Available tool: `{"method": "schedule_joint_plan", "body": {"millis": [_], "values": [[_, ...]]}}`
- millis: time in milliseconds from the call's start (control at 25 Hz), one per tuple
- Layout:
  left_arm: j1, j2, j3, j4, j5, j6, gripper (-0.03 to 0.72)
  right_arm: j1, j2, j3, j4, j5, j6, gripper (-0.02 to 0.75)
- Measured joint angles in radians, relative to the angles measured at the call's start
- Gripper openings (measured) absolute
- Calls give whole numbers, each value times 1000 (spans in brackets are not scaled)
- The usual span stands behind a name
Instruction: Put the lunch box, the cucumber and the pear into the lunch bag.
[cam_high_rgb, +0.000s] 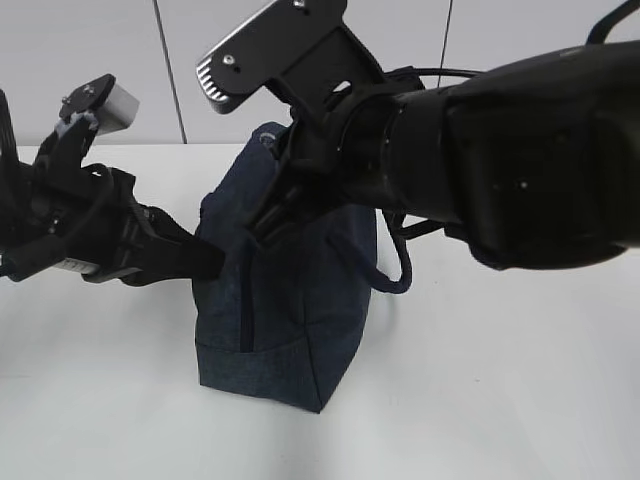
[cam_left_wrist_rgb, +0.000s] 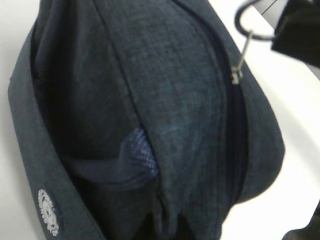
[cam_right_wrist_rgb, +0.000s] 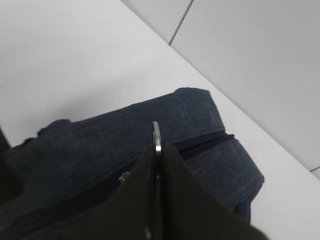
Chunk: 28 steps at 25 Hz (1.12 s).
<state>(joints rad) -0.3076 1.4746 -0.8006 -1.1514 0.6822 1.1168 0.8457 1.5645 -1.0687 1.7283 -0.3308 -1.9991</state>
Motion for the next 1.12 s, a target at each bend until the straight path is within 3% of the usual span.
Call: {"method": "schedule_joint_plan", "body": {"millis": [200,560,1120], "values": [[0,1,11,1,0,1,3,-75,17,-37,12,29,6,0],[0,1,11,0,0,1,2,-276,64,-69,87,305,24,0],[0,1,11,4,0,1,2,-516,216,-165,66,712,461,0]]}}
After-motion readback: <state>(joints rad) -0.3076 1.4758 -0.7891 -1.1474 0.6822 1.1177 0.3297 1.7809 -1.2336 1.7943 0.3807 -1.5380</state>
